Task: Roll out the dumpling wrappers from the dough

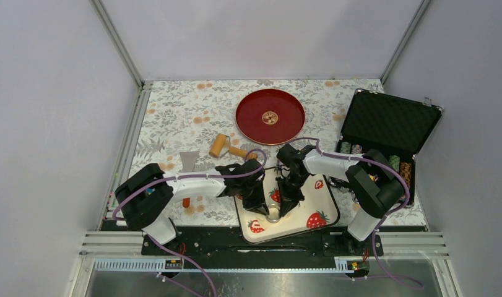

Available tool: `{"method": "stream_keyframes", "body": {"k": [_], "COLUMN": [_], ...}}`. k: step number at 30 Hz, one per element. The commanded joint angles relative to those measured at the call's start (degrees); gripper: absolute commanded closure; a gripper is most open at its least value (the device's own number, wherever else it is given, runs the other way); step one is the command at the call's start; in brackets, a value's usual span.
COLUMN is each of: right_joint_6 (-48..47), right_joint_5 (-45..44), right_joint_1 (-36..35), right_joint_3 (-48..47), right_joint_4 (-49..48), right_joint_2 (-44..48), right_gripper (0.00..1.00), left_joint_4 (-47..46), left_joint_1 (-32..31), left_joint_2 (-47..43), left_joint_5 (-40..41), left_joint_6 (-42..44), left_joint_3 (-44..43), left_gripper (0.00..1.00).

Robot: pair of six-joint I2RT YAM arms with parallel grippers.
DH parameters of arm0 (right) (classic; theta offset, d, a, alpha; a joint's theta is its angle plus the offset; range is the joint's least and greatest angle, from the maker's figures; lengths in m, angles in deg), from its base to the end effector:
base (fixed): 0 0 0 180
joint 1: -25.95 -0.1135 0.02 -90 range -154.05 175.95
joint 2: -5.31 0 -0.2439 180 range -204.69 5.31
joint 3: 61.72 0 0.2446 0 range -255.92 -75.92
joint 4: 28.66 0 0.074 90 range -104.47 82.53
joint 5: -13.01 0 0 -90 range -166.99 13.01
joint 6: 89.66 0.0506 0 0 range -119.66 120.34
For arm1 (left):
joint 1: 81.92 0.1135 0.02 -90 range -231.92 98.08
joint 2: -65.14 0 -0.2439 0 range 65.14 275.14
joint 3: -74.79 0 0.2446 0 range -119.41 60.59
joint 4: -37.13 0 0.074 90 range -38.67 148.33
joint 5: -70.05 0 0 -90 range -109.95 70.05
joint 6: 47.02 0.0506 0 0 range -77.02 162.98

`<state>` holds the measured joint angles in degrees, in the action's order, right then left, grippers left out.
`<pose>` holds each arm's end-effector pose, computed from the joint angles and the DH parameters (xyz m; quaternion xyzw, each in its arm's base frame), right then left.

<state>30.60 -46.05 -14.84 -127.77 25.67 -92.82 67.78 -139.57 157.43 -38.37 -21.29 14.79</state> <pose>0.1867 0.1955 0.1079 0.0967 -0.9585 -0.2345 0.1303 0.1428 -0.2553 0.1179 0.0180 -0.9603 0.2774 0.0239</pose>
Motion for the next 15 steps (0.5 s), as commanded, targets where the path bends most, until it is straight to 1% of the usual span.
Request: {"method": "stream_keyframes", "body": {"k": [1, 10, 15], "right_joint_6": [-3.3, -3.54, -3.81], "right_joint_5": [-14.04, -13.67, -12.92], "right_joint_1": [-3.67, -3.66, -3.67], "right_joint_3": [3.33, 2.38, 1.94], "right_joint_4": [-10.14, -9.3, -7.84], "right_joint_2": [-5.23, -6.07, -5.32], "right_gripper": [1.0, 1.0, 1.0], "left_joint_4": [-3.47, -0.44, 1.39], "left_joint_1": [-3.29, -3.44, -3.44], "left_joint_2": [12.34, 12.74, 10.6], "left_joint_5": [14.77, 15.9, 17.26], "left_joint_6": [-2.29, -2.66, -2.47], "left_joint_3": [4.36, 3.24, 2.97], "left_gripper": [1.0, 1.0, 1.0]}}
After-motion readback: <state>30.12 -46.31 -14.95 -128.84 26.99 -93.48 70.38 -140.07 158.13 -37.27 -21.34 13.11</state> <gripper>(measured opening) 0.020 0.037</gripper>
